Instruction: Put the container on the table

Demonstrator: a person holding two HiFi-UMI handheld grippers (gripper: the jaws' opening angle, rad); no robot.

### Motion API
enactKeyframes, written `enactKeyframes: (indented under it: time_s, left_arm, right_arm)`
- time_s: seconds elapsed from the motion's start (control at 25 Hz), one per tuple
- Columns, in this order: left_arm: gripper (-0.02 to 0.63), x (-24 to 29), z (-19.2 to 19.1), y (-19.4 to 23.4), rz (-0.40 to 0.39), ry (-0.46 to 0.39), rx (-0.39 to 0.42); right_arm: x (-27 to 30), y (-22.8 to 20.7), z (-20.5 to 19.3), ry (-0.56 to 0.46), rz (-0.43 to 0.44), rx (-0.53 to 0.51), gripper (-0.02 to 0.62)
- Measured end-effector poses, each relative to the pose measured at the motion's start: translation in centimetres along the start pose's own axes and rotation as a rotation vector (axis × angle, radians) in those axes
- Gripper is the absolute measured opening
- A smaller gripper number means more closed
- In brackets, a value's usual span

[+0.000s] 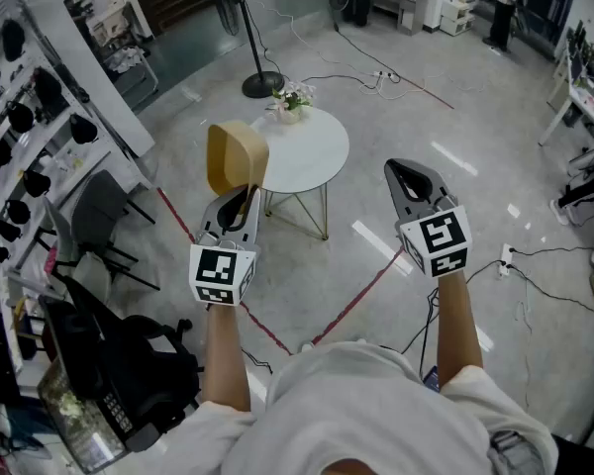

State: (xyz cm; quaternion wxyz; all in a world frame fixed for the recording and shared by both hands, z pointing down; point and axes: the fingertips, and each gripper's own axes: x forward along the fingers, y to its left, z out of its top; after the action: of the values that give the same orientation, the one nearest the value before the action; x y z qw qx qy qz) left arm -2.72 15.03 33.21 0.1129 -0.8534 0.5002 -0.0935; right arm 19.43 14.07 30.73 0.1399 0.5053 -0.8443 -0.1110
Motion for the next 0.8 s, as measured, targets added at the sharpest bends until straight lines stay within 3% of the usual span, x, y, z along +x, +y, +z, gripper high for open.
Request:
enactKeyframes:
  time_s: [0.32,0.56,0.8]
  left_arm:
    - [0.023,1.9,0.6,-1.6,0.021,0.026,0.007]
    - [0.023,3.8,0.1,-2.6,0.068,0.068,0.004]
    - [0.023,6.7,-1.7,-0.5,0.089,0.103,-0.004]
  right_arm:
    - [-0.3,-2.5,-0.9,-0.016,0.036,0.028,0.014]
    - [0.5,-4.2,-2.3,-0.026,0.135,0.023,0.012]
    - [4.9,-4.8,-3.8,-0.019,0.184,0.04,0.012]
